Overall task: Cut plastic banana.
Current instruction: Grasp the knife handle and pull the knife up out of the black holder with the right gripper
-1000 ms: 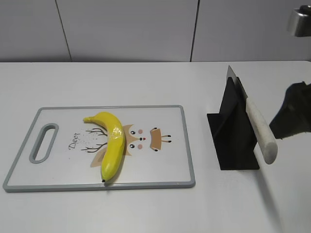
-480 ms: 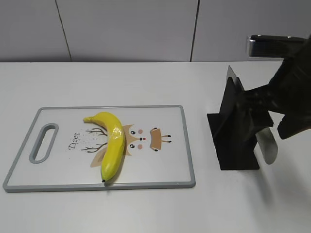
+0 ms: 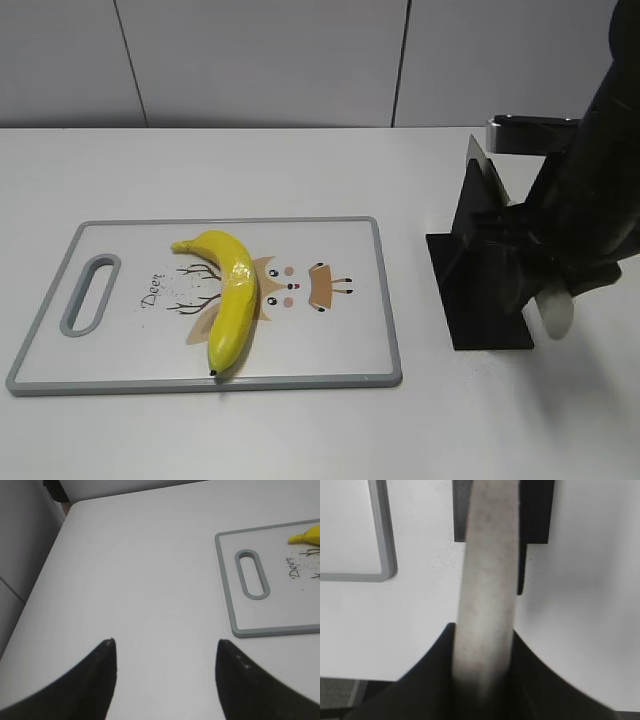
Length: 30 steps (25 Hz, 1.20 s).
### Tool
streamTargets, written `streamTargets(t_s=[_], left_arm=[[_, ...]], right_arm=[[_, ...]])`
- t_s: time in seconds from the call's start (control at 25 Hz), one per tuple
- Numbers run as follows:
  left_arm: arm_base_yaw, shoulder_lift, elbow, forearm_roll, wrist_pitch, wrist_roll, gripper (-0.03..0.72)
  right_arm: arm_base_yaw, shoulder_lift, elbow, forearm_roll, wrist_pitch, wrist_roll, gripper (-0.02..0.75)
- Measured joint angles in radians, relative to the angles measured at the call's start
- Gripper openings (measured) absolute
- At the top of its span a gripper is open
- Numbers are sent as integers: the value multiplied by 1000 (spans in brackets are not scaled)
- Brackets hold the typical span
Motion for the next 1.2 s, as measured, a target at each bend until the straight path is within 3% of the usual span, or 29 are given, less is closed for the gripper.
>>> streamTargets(t_s=[0.4, 0.92, 1.08, 1.2], left_arm=[[0, 0, 0, 0, 0, 0, 574], [0, 0, 0, 0, 0, 0, 574], [0, 0, 0, -1, -2, 0, 574], [0, 28, -2, -10, -6, 4, 574]], right_arm=[[0, -5, -18, -7, 9, 2, 163], [0, -91, -194, -26, 140, -2, 163], [0, -94, -276, -31, 161, -108, 163], [0, -94, -322, -21, 161, -313, 163]])
